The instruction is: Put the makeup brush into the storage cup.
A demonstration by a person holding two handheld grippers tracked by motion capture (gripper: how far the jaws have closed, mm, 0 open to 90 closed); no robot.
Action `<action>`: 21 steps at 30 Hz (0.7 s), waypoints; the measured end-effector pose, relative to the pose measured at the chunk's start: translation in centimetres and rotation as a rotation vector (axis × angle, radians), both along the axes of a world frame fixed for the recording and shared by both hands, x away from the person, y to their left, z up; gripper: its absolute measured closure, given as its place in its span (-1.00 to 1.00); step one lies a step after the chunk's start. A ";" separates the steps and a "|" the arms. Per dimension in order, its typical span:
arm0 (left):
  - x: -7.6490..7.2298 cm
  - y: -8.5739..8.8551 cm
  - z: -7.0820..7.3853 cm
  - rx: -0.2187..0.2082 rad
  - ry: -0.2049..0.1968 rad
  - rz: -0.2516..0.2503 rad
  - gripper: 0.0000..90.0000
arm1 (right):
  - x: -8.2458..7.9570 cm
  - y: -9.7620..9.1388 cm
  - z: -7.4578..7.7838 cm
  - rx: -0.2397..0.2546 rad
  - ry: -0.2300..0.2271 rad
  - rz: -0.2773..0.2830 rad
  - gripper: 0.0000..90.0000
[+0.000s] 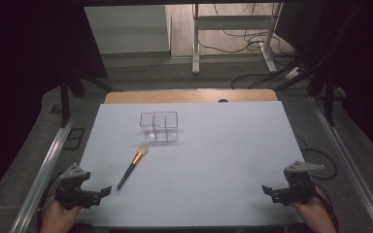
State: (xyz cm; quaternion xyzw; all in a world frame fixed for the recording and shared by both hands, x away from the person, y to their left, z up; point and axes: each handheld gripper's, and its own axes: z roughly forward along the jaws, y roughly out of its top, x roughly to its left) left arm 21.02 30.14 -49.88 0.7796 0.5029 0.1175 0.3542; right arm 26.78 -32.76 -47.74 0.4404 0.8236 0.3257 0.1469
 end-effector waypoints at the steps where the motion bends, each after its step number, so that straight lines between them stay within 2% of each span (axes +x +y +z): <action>1: 0.0 0.0 0.0 0.007 -0.006 -0.002 -1.00 | 0.0 0.0 0.0 0.001 0.001 0.001 -1.00; 5: -0.1 0.1 0.0 0.037 -0.028 -0.007 -1.00 | 0.0 0.1 0.0 -0.003 0.001 0.004 -1.00; 6: -0.1 0.2 0.0 0.029 -0.028 -0.004 -1.00 | 0.0 0.2 0.0 -0.006 0.002 0.007 -1.00; 7: 0.0 0.3 0.0 0.004 -0.022 -0.006 -1.00 | 0.0 0.2 0.0 -0.006 0.000 0.009 -1.00; 9: 0.0 0.4 -0.1 -0.008 -0.019 -0.006 -1.00 | 0.0 0.2 0.0 -0.006 0.000 0.009 -1.00; 16: 0.0 0.2 -0.3 0.018 -0.007 -0.021 -1.00 | 0.0 0.2 -0.1 -0.002 0.006 0.012 -1.00; 17: 0.0 0.3 -0.2 0.004 -0.004 -0.012 -1.00 | 0.0 0.3 -0.1 -0.003 0.010 0.012 -1.00; 21: 0.0 0.5 -0.2 -0.009 0.005 -0.002 -1.00 | 0.0 0.3 -0.1 -0.004 0.009 0.013 -1.00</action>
